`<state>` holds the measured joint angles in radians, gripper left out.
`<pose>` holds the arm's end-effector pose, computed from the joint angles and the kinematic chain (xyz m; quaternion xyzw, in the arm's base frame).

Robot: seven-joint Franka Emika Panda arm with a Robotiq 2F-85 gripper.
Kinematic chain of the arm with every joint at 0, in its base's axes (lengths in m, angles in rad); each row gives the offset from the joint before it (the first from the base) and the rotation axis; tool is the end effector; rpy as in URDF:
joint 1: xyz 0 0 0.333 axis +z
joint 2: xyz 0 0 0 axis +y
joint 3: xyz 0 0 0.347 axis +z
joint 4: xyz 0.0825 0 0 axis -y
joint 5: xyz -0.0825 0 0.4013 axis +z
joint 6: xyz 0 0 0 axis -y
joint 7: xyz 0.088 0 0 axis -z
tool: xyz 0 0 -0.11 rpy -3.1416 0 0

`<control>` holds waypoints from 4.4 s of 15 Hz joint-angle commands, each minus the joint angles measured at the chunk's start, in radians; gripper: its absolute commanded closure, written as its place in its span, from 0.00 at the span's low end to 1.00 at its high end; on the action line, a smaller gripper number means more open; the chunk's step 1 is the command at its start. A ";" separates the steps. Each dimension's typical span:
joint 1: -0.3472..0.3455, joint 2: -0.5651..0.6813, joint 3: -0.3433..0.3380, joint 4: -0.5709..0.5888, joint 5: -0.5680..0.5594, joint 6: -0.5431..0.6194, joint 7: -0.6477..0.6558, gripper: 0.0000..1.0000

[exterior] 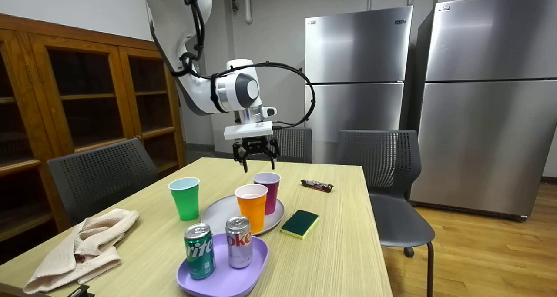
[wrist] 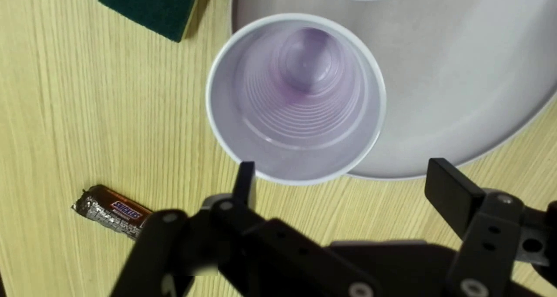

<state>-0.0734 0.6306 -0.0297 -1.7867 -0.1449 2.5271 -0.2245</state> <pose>0.6950 -0.0687 0.2191 0.9898 0.1203 0.0450 0.0617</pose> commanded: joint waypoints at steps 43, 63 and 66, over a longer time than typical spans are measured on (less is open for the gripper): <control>-0.045 -0.211 0.260 -0.168 0.186 0.111 -0.355 0.00; 0.013 -0.195 0.216 -0.201 0.141 -0.055 -0.462 0.00; 0.036 -0.185 0.200 -0.204 0.107 -0.053 -0.447 0.00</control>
<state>-0.0681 0.4520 0.1935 -1.9846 0.0015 2.4926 -0.6939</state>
